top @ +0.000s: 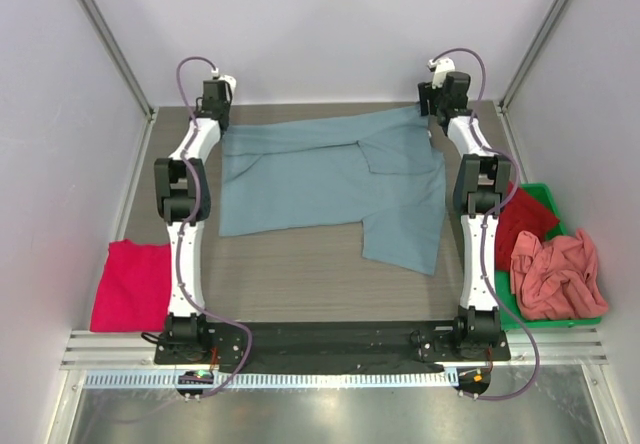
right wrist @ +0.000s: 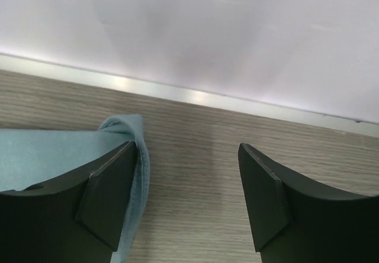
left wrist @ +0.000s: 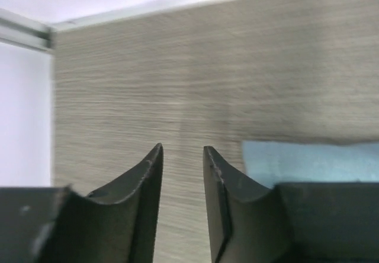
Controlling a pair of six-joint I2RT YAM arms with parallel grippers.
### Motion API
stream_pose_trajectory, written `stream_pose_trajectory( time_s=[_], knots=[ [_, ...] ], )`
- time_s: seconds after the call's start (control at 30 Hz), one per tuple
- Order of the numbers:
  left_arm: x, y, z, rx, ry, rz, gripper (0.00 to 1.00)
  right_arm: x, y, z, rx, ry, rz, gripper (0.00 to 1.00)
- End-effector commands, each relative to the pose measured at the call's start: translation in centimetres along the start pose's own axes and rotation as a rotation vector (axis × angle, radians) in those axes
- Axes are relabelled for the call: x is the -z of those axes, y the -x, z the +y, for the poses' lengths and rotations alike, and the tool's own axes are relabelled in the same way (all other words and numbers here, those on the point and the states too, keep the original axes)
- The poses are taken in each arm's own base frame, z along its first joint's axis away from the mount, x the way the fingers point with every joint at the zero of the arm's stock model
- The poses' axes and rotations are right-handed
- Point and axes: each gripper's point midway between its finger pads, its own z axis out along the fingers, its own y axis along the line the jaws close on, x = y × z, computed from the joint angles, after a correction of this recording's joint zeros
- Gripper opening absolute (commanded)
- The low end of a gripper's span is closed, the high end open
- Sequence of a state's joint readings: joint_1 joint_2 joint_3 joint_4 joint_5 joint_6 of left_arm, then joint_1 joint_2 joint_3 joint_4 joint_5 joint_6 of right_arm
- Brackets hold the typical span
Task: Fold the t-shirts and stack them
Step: Fold the tshirt
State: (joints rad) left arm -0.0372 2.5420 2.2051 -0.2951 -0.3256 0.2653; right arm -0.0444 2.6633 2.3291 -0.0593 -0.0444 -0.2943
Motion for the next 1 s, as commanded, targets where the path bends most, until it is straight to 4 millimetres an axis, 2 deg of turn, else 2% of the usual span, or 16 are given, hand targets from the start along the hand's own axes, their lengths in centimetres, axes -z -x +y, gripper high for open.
stream_pose_trajectory(
  time_s=[0.0, 0.03, 0.13, 0.17, 0.2, 0.23, 0.27, 0.3, 0.33, 0.37, 0.4, 0.43, 0.47, 0.63, 0.77, 0.97],
  knots=[
    [7.9, 11.8, 7.3, 0.17, 0.177, -0.277, 0.39, 6.7, 14.7, -5.5, -0.023, -0.123, -0.265, 0.76],
    [10.4, 13.6, 8.6, 0.182, 0.193, -0.318, 0.42, 7.8, 15.8, -5.7, -0.029, -0.124, -0.279, 0.76],
    [13.8, 14.1, 8.3, 0.142, 0.176, -0.321, 0.45, 12.0, 18.4, -5.9, -0.023, -0.106, -0.306, 0.77],
    [16.5, 15.0, 8.9, 0.14, 0.175, -0.341, 0.49, 13.4, 19.0, -5.9, -0.017, -0.102, -0.313, 0.77],
    [17.5, 14.5, 8.9, 0.132, 0.166, -0.331, 0.55, 14.6, 19.6, -5.6, -0.001, -0.083, -0.337, 0.77],
    [17.3, 12.2, 7.4, 0.099, 0.113, -0.278, 0.56, 16.5, 19.1, -5.1, 0.012, -0.069, -0.322, 0.78],
    [19.6, 11.5, 7.4, 0.08, 0.07, -0.255, 0.56, 17.3, 18.6, -4.8, 0.031, -0.058, -0.314, 0.78],
    [20.1, 10.2, 6.3, 0.054, 0.014, -0.223, 0.56, 17.9, 17.8, -4.4, 0.039, -0.042, -0.298, 0.78],
    [19.8, 7.1, 4.3, 0.017, -0.062, -0.154, 0.55, 18.0, 15.2, -3.3, 0.044, -0.007, -0.244, 0.78],
    [20.6, 4.9, 2.9, -0.022, -0.129, -0.091, 0.54, 19.5, 15.4, -3.1, 0.049, 0.0, -0.245, 0.78],
    [21.7, 3.8, 2.4, -0.056, -0.171, -0.069, 0.47, 20.0, 13.5, -2.4, 0.053, 0.029, -0.186, 0.78],
    [21.7, 0.9, 0.7, -0.079, -0.233, 0.0, 0.45, 20.2, 11.1, -0.9, 0.057, 0.092, -0.132, 0.78],
    [22.3, -1.5, -0.3, -0.095, -0.279, 0.074, 0.43, 21.2, 10.8, -0.4, 0.063, 0.117, -0.119, 0.77],
    [25.3, -10.6, -5.0, -0.103, -0.518, 0.337, 0.11, 25.2, 1.2, 5.7, 0.098, 0.4, 0.137, 0.72],
    [25.8, -13.5, -6.0, -0.11, -0.542, 0.395, 0.07, 28.5, -2.8, 8.4, 0.169, 0.513, 0.217, 0.71],
    [25.3, -16.4, -7.6, -0.105, -0.577, 0.495, 0.09, 31.6, -7.1, 9.8, 0.261, 0.577, 0.289, 0.71]
  ],
)
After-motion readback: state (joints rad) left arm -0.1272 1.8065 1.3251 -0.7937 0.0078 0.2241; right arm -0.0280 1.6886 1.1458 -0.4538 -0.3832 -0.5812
